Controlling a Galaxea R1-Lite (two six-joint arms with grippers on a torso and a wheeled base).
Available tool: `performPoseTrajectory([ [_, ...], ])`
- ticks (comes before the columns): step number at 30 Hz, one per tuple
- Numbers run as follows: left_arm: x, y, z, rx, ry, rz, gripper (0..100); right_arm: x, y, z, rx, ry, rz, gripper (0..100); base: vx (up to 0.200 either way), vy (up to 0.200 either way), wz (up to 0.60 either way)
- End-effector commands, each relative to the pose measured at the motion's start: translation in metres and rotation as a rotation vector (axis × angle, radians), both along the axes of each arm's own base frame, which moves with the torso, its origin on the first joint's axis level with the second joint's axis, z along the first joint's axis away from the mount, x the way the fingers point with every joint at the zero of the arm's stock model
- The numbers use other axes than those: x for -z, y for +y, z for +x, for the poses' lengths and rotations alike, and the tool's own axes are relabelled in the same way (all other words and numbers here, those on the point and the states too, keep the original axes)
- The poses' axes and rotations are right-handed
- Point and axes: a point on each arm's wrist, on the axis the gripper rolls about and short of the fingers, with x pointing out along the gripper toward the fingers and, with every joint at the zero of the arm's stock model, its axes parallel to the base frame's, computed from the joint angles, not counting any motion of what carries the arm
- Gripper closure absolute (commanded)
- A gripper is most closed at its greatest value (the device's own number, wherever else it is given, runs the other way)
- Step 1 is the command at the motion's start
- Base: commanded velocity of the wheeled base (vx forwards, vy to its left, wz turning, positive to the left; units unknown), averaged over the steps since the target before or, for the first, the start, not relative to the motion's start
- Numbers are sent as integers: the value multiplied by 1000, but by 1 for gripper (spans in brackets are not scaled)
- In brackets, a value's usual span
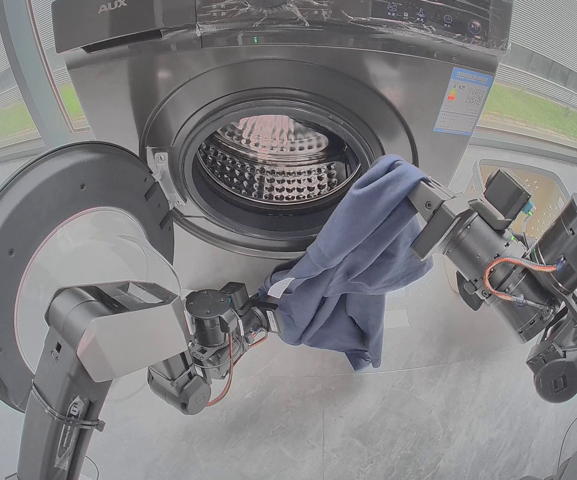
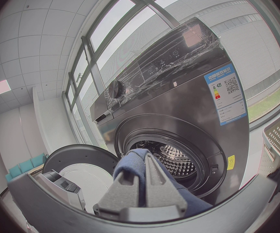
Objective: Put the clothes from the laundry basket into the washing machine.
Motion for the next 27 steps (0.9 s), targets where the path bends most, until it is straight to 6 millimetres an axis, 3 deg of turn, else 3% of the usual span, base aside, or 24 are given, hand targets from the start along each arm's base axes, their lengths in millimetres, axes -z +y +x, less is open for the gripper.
performPoseTrajectory([
  [1,-28,4,-2,-7,-54,-32,100,1,0,0,0,3,-1,100,0,0,0],
  [4,-45,9,-8,-7,-74,-43,100,1,0,0,0,5,-3,100,0,0,0],
  [5,-72,18,-20,-4,-103,-60,100,4,-1,1,4,13,-9,100,0,0,0],
  [6,-87,23,-28,2,-120,-69,100,5,-2,1,5,16,-11,100,0,0,0],
  [10,-123,45,-62,42,-148,-82,100,4,-1,0,-4,18,0,100,0,0,0],
  [11,-123,45,-62,42,-148,-82,100,4,-1,0,-4,18,0,100,0,0,0],
  [12,-135,58,-79,47,-152,-87,100,3,-1,-1,-4,18,12,100,0,0,0],
  [15,-152,73,-100,51,-177,-101,100,0,0,-5,12,19,31,100,0,0,0],
  [27,-230,116,-118,-2,-425,-233,100,15,-10,0,40,84,26,100,0,0,0],
])
